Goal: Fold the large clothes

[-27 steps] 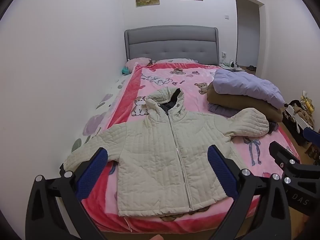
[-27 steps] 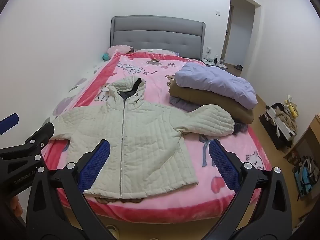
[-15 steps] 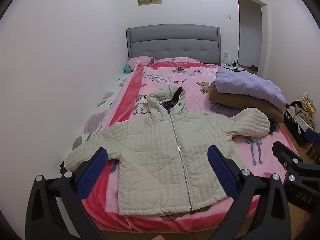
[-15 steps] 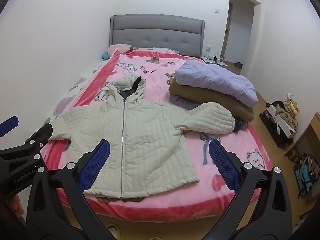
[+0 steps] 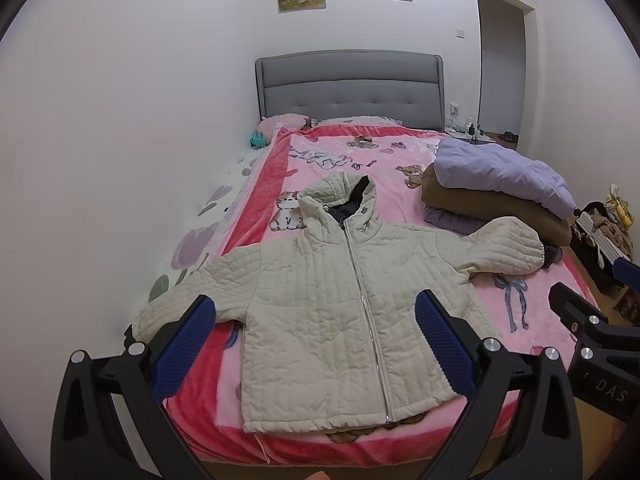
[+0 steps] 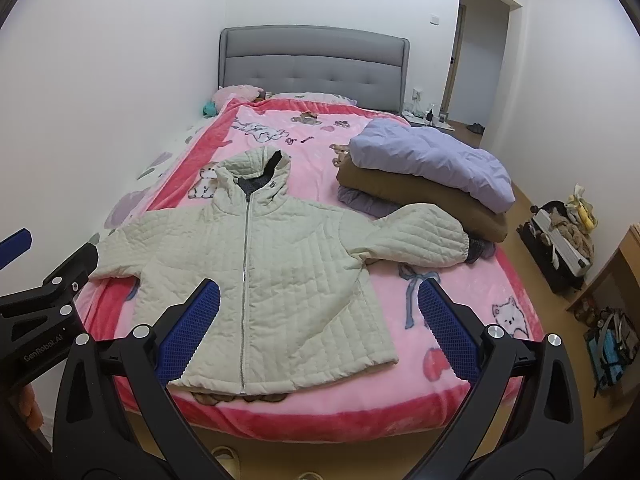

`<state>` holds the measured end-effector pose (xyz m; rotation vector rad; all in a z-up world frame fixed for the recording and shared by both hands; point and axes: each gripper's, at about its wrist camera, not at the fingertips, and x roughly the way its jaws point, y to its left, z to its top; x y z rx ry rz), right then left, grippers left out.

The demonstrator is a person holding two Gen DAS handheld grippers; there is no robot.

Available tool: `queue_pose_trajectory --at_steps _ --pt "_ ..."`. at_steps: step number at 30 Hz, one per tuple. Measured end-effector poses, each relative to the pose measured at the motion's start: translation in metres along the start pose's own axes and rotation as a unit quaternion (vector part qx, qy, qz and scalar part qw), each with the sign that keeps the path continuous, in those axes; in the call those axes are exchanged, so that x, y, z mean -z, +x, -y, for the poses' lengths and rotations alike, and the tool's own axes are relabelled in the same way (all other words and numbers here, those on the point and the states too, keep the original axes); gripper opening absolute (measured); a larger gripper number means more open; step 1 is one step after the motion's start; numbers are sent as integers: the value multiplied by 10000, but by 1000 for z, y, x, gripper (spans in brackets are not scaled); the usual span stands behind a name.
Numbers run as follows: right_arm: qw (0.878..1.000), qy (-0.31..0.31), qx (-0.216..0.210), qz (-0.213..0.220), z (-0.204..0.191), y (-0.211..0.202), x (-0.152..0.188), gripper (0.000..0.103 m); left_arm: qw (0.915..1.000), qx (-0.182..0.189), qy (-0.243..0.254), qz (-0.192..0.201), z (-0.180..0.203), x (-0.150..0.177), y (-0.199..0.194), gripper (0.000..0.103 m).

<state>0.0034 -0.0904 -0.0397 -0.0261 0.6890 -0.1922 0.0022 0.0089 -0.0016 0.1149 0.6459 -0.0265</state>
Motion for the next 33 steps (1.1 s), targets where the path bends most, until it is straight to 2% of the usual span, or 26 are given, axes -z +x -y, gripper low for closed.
queue_pose_trajectory --at_steps 33 --pt "10000 -17 64 -7 -3 3 -1 95 10000 -21 55 -4 1 -1 1 98"
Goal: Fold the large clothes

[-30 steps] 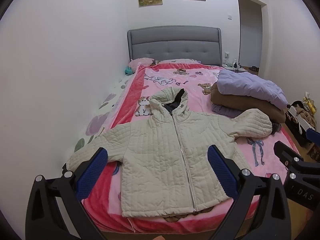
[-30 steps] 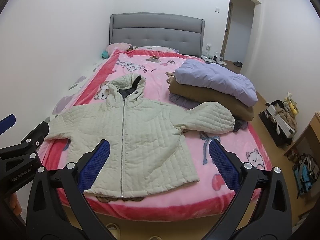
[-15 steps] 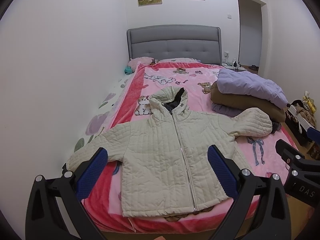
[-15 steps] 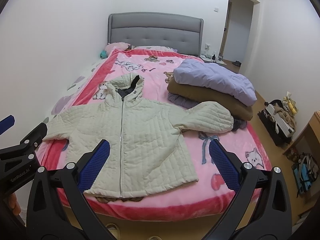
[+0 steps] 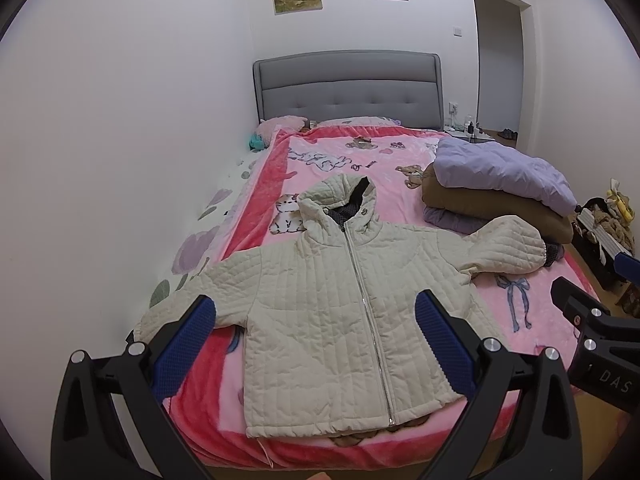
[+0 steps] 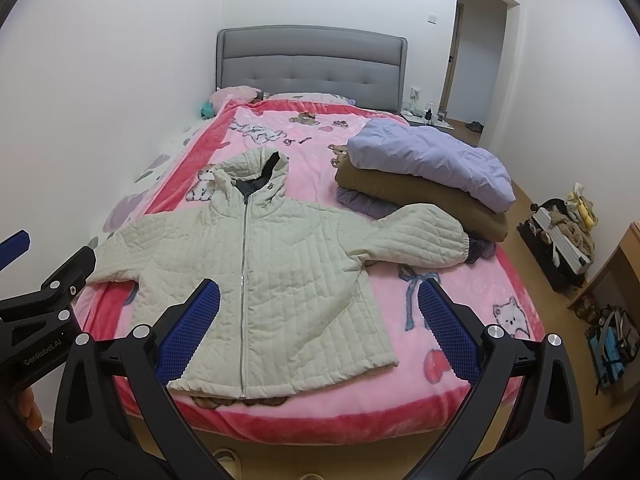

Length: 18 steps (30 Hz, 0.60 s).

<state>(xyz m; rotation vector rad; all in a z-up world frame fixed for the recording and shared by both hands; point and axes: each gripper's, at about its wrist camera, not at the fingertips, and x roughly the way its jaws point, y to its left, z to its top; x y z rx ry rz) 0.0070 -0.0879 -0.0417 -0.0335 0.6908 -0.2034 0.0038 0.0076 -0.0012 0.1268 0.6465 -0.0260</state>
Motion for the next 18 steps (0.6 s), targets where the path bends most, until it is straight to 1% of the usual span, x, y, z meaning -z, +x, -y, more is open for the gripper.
queue_pose_trajectory --at_steps 10,14,16,18 --pt "10000 -6 -28 3 0 1 -1 95 10000 -39 -3 -13 -2 -2 3 98" --pt "10000 -11 -87 -44 0 1 0 95 9998 -101 -88 -168 -7 -4 9 98" --pt "9998 4 -195 -78 2 3 0 95 9994 -74 -195 -293 -11 -1 12 98" --pt "9993 26 -358 -122 3 4 2 95 9986 -121 -298 -429 -18 3 14 98"
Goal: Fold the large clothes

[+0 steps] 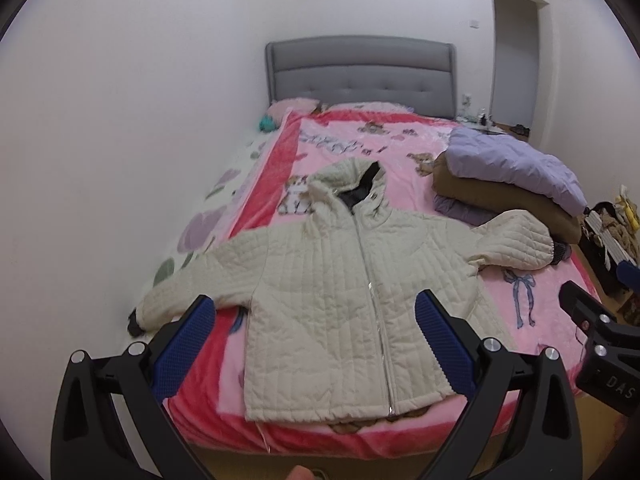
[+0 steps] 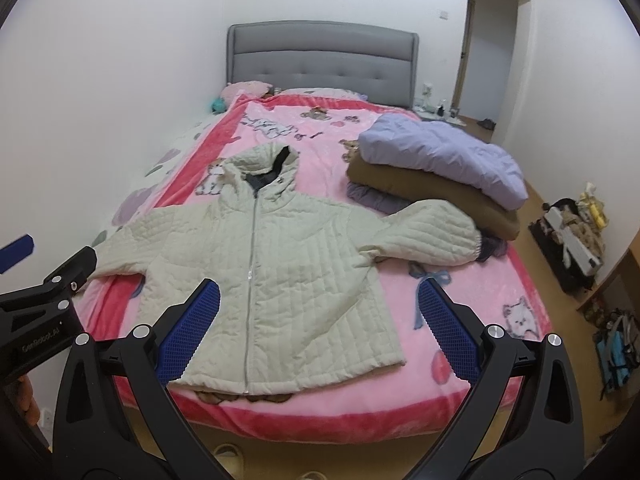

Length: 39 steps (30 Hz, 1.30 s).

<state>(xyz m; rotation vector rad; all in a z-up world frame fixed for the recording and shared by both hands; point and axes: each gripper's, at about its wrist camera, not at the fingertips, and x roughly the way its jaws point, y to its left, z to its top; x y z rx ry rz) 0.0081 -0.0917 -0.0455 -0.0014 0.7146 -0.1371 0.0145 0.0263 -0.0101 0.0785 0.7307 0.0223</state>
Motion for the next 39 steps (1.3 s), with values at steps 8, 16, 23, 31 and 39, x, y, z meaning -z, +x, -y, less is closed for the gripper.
queue_pose_trajectory --at_steps 8,16,23,31,39 --pt "9968 118 -791 -29 -7 16 12 95 9964 -193 -595 -569 -39 40 10 98" --pt "9969 127 -736 -235 -41 57 14 95 9858 -301 -1423 -835 -106 52 47 98" --pt "9971 -177 -343 -661 -96 122 -33 95 9932 262 -687 -906 -117 -9 139 98" --pt "9934 -1082 -344 -153 -124 189 -109 73 9968 569 -52 -553 -108 -106 255 98" --pt "9846 -1530 -847 48 -107 353 -200 48 9859 1359 865 -462 -68 -209 405 76"
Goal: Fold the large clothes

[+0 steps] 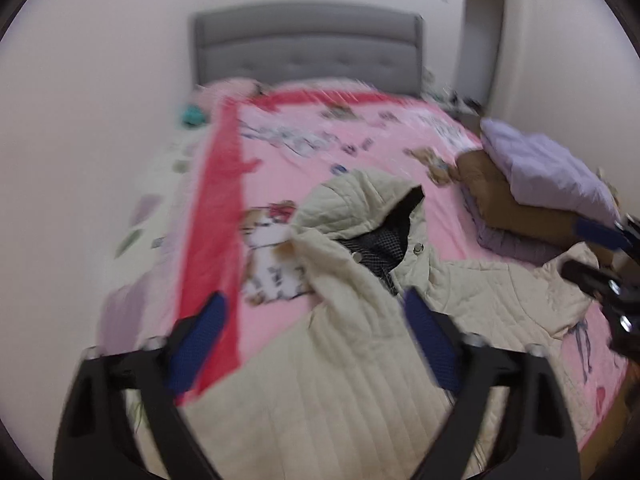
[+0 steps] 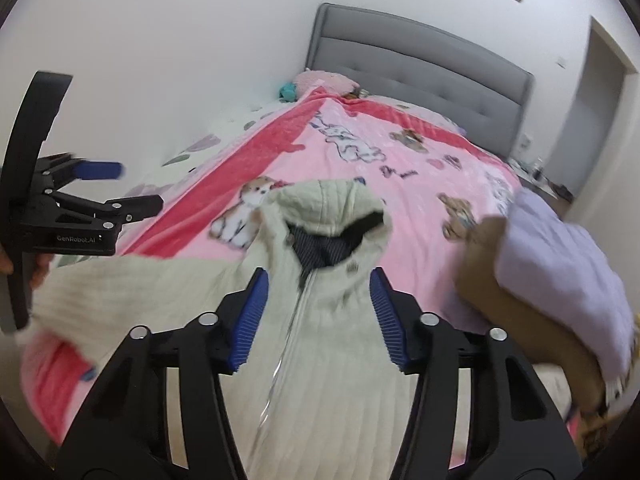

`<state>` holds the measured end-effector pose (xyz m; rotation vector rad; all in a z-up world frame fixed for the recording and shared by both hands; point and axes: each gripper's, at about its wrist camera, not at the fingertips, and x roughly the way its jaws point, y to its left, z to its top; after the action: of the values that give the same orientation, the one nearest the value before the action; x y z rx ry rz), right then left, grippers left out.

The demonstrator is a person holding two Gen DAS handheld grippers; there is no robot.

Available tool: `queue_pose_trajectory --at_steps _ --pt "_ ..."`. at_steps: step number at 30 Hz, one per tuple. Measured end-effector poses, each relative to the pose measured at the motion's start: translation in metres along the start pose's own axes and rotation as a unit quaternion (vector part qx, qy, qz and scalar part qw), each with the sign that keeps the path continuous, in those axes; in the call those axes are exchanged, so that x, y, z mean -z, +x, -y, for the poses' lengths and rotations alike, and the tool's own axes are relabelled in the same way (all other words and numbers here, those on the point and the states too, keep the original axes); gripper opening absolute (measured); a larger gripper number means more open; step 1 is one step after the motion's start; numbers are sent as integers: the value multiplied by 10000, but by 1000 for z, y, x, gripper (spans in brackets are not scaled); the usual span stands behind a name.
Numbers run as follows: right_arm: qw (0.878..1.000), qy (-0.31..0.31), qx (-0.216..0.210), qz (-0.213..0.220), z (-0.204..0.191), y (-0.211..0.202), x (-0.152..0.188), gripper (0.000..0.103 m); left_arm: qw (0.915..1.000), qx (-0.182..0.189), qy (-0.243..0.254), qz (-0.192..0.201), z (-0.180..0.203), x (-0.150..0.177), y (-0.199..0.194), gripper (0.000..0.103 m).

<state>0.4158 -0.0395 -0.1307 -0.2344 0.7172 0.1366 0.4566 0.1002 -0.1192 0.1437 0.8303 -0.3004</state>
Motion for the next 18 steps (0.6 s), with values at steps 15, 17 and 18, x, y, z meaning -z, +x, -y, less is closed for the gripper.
queue_pose_trajectory --at_steps 15,17,18 --pt "9960 -543 711 -9 75 257 -12 45 9915 -160 873 -949 9 -51 235 37" --pt "9967 -542 596 -130 78 270 -10 48 9915 -195 818 -990 8 -53 244 37" --pt "9973 -492 515 -164 80 274 -9 53 9909 -64 782 -1089 7 -55 250 37"
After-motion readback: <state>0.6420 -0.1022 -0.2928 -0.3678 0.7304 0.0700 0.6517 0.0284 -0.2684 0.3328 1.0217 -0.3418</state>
